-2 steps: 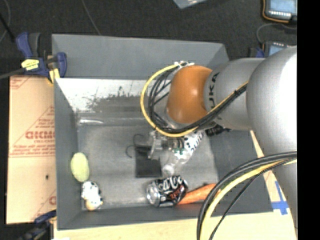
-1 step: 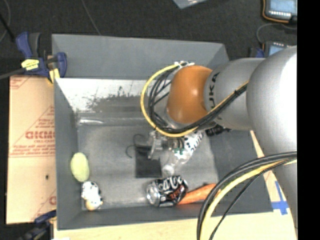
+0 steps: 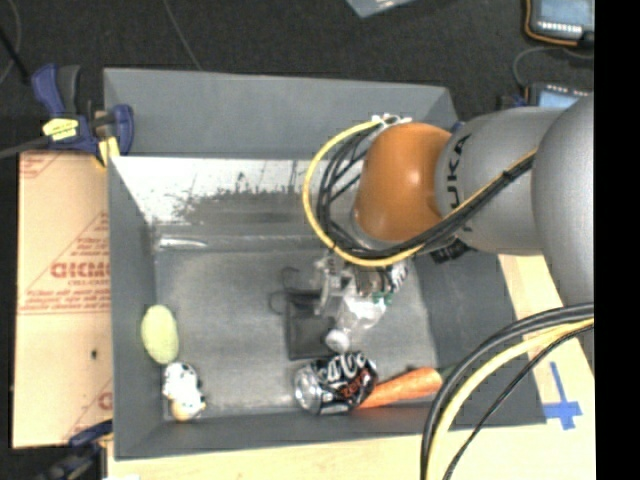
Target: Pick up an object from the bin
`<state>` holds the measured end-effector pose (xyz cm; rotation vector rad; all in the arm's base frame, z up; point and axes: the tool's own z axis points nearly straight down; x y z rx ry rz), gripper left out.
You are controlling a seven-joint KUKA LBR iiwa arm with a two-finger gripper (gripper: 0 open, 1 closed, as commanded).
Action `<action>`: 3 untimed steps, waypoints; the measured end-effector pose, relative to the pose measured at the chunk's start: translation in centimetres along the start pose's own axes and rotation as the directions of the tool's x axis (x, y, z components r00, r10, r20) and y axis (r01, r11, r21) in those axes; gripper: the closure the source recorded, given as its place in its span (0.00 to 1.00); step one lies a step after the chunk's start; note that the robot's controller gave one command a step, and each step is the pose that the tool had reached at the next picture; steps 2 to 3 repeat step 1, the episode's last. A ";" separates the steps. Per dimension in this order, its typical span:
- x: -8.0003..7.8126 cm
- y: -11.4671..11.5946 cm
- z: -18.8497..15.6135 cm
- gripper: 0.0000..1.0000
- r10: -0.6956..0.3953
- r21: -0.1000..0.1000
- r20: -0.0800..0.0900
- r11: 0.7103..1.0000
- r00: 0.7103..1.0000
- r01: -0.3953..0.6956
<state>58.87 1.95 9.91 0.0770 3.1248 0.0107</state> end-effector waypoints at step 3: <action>-1.9 -0.7 -18.7 1.00 -0.056 0.001 -0.001 0.998 0.998 0.056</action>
Offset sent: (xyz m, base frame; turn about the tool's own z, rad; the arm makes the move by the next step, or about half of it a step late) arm 0.0000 0.0000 0.0000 0.0000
